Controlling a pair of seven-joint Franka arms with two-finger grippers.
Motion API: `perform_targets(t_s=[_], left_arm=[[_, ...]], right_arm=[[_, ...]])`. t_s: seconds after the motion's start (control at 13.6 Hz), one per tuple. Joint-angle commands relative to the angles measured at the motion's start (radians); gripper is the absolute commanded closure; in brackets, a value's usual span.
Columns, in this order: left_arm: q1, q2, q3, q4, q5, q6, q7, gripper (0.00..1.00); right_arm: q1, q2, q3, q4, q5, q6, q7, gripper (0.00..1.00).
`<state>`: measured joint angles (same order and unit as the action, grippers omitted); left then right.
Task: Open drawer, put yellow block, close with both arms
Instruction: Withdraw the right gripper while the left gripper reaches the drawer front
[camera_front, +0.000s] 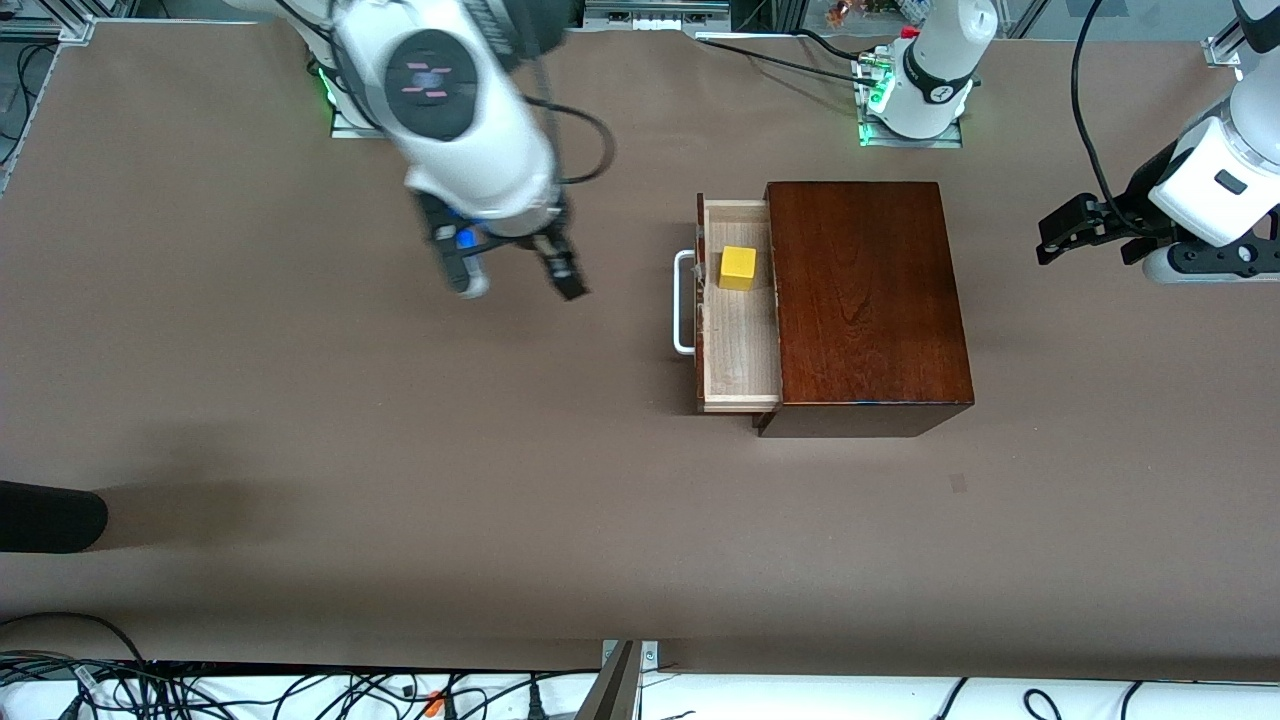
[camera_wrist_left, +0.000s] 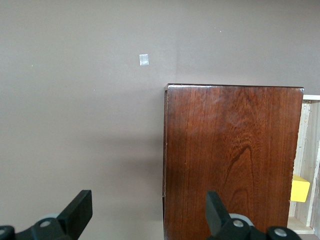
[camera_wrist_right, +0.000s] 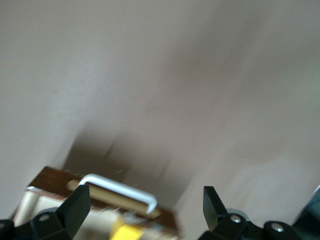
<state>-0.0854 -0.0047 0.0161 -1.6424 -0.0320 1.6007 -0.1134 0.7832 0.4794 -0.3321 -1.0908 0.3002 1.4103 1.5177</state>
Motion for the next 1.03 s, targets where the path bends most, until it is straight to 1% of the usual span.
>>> perform_targets(t_s=[0.0,0.15,0.22,0.37,0.51,0.66,0.74,0.81,0.96], left_arm=[[-0.005,-0.008,-0.002,0.013,0.01,-0.016,-0.014,0.0],[-0.008,0.0,-0.002,0.012,0.01,-0.016,-0.006,0.0],[-0.011,0.015,-0.011,0.012,0.009,-0.018,-0.011,0.0],[-0.017,0.044,-0.059,0.022,-0.011,-0.01,-0.043,0.0],[-0.017,0.084,-0.115,0.038,-0.016,-0.012,-0.065,0.0],[-0.025,0.115,-0.175,0.041,-0.026,-0.012,-0.055,0.0],[-0.036,0.132,-0.223,0.053,-0.038,-0.012,-0.052,0.0],[-0.048,0.164,-0.264,0.067,-0.058,-0.013,-0.052,0.0],[-0.083,0.23,-0.335,0.101,-0.069,-0.005,-0.031,0.0]], right_arm=[[0.005,-0.117,-0.131,-0.119,-0.004,-0.063,-0.352,0.0],[0.007,-0.163,-0.223,-0.153,-0.05,-0.109,-0.608,0.0],[0.007,-0.186,-0.254,-0.167,-0.087,-0.123,-0.723,0.0],[0.007,-0.237,-0.303,-0.214,-0.145,-0.123,-0.917,0.0],[-0.015,-0.324,-0.305,-0.306,-0.228,-0.079,-1.035,0.0],[-0.036,-0.425,-0.294,-0.43,-0.318,0.01,-1.155,0.0],[-0.083,-0.461,-0.262,-0.481,-0.341,0.047,-1.21,0.0],[-0.178,-0.473,-0.192,-0.495,-0.349,0.059,-1.256,0.0],[-0.44,-0.47,0.012,-0.492,-0.349,0.067,-1.373,0.0]])
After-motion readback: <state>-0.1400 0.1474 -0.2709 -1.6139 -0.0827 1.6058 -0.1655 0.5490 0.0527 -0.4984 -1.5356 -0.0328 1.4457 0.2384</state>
